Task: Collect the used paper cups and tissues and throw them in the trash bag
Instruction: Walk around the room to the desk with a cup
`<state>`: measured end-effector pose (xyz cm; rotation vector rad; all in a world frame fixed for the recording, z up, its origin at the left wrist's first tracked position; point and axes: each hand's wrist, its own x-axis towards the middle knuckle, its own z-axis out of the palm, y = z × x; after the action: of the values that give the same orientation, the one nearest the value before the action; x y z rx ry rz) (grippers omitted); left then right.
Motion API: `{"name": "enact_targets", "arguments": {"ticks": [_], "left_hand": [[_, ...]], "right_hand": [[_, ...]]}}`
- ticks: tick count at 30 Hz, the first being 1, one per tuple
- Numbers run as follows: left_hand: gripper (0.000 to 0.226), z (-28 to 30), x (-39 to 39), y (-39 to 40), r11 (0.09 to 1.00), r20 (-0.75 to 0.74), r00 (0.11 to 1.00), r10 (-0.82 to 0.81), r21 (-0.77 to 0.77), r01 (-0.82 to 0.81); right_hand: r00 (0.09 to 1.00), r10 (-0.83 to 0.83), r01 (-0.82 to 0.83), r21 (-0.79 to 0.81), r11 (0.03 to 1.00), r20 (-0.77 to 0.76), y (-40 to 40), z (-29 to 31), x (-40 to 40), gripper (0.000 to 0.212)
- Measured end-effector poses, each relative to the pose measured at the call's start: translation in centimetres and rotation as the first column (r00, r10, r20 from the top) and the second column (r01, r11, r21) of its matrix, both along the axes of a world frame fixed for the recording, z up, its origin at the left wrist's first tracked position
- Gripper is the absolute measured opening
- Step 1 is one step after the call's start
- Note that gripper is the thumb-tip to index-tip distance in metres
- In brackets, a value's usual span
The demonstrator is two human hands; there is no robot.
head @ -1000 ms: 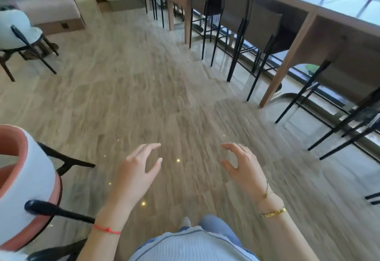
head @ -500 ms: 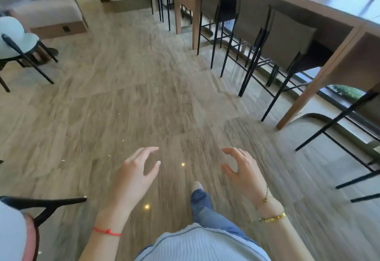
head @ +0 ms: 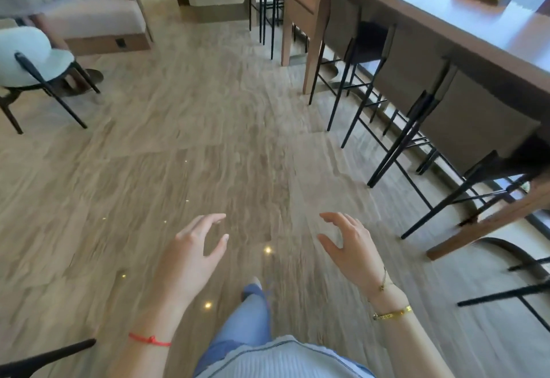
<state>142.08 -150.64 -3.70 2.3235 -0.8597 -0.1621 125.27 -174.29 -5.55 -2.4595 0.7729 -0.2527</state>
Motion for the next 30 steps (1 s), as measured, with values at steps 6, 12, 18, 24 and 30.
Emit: {"name": "enact_targets", "arguments": {"ticks": [6, 12, 18, 24, 30], "left_hand": [[0.031, -2.0, 10.8, -9.0, 1.000, 0.009, 1.000, -0.004, -0.010, 0.004], [0.030, -1.3, 24.2, -20.2, 0.999, 0.032, 0.999, -0.040, -0.026, 0.041], [0.031, 0.0, 36.5, -30.5, 0.996, 0.059, 0.995, -0.085, -0.004, 0.085], [0.032, -0.4, 45.9, -39.2, 0.995, 0.040, 0.994, -0.104, 0.013, 0.103], [0.032, -1.4, 55.7, -49.3, 0.998, 0.038, 0.997, -0.068, 0.010, 0.068]], "right_hand": [[1.000, -0.004, 0.004, 0.006, 1.000, -0.013, -8.9, -1.6, 10.2, 0.039], [1.000, -0.025, 0.025, -0.001, 1.000, 0.001, -19.3, -0.6, 23.4, 0.039], [0.997, -0.072, 0.072, 0.001, 0.997, 0.011, -28.4, 0.2, 34.1, 0.039], [0.995, -0.101, 0.101, 0.023, 0.995, -0.010, -37.1, -0.8, 43.0, 0.039], [0.996, -0.088, 0.088, 0.010, 0.996, -0.003, -48.0, -2.0, 53.8, 0.039]]}}
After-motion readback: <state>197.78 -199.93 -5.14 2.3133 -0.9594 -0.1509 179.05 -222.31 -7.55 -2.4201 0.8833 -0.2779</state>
